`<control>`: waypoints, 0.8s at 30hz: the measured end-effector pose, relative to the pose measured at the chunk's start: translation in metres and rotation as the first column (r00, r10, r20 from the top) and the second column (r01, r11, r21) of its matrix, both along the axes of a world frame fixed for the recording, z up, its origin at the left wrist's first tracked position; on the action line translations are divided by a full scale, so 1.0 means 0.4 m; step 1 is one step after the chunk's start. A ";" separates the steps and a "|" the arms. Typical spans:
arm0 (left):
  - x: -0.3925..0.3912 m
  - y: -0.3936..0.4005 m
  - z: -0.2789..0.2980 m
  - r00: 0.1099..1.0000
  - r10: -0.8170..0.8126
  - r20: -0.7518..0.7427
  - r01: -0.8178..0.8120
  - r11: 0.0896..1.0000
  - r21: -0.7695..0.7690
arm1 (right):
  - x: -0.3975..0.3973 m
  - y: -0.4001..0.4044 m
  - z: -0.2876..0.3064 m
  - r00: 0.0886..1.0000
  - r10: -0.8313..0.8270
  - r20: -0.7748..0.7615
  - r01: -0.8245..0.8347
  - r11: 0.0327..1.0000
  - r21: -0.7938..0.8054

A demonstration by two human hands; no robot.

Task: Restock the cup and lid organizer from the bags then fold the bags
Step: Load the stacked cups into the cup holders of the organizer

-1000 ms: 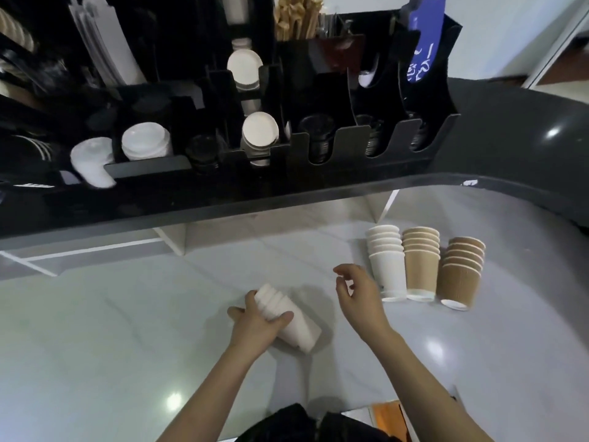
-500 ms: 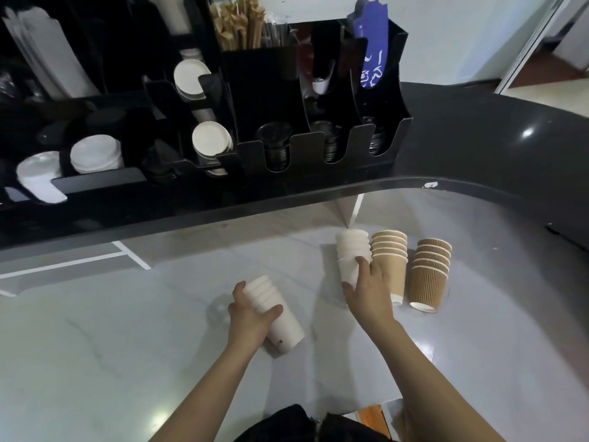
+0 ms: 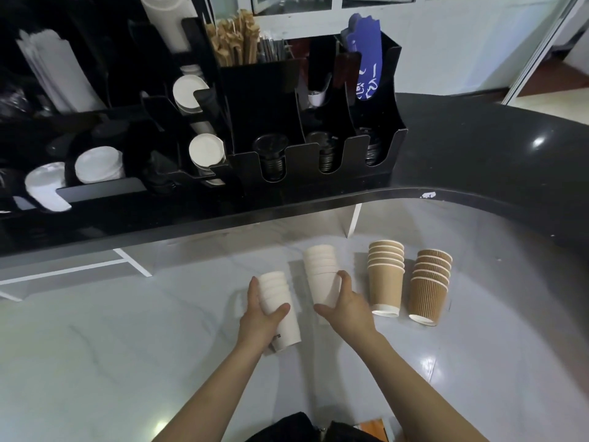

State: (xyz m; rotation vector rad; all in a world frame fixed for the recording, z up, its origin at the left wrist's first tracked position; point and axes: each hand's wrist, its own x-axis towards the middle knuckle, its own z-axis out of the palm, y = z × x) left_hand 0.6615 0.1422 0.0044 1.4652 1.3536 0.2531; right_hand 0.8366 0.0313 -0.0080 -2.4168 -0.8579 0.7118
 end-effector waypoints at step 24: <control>-0.024 0.101 0.394 0.786 -0.038 0.617 -0.101 0.977 0.189 | -0.046 0.053 0.357 0.901 0.175 -0.396 0.170 0.698 0.696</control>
